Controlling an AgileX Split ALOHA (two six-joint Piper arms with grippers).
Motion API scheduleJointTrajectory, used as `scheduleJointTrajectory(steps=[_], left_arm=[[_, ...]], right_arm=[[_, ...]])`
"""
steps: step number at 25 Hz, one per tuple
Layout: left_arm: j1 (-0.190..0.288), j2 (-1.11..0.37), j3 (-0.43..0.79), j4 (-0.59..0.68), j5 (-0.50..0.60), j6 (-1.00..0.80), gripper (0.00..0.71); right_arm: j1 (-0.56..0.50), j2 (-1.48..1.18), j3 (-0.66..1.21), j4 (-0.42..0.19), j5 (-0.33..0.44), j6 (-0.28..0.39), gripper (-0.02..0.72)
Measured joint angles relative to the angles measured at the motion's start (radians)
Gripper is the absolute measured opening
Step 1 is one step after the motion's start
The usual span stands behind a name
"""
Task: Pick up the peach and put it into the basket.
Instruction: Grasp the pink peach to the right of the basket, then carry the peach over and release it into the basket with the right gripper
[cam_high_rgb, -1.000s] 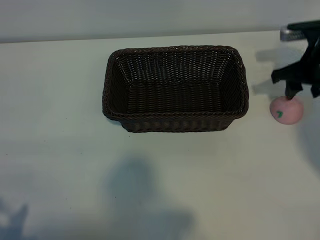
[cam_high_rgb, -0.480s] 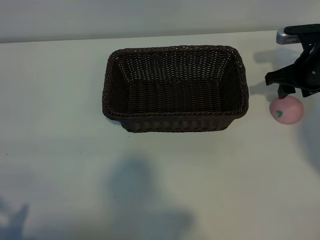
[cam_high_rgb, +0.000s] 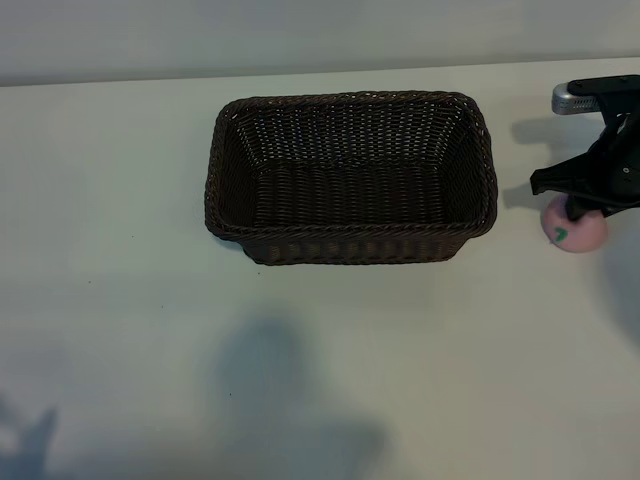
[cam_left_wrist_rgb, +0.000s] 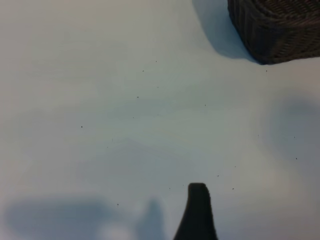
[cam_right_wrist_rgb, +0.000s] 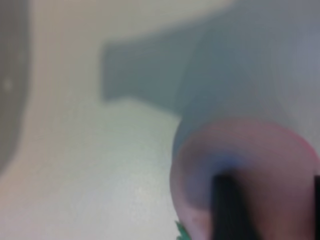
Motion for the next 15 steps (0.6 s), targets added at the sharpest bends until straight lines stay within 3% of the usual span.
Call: scheduleJointTrajectory(steps=[2,4,7,15], left_arm=[[0.0,0.0,0.0,0.0,0.0,0.0,0.596],[0.0,0.0,0.0,0.0,0.0,0.0,0.596],[0.0,0.0,0.0,0.0,0.0,0.0,0.596],[0.0,0.0,0.001,0.0,0.0,0.0,0.595]], right_arm=[[0.0,0.0,0.0,0.0,0.011,0.0,0.127],[0.0,-0.004,0.0,0.0,0.026,0.0,0.06],[0.0,-0.027,-0.023,0.001,0.075,0.0,0.045],[0.0,-0.151,-0.255,0.006,0.346,0.0,0.043]])
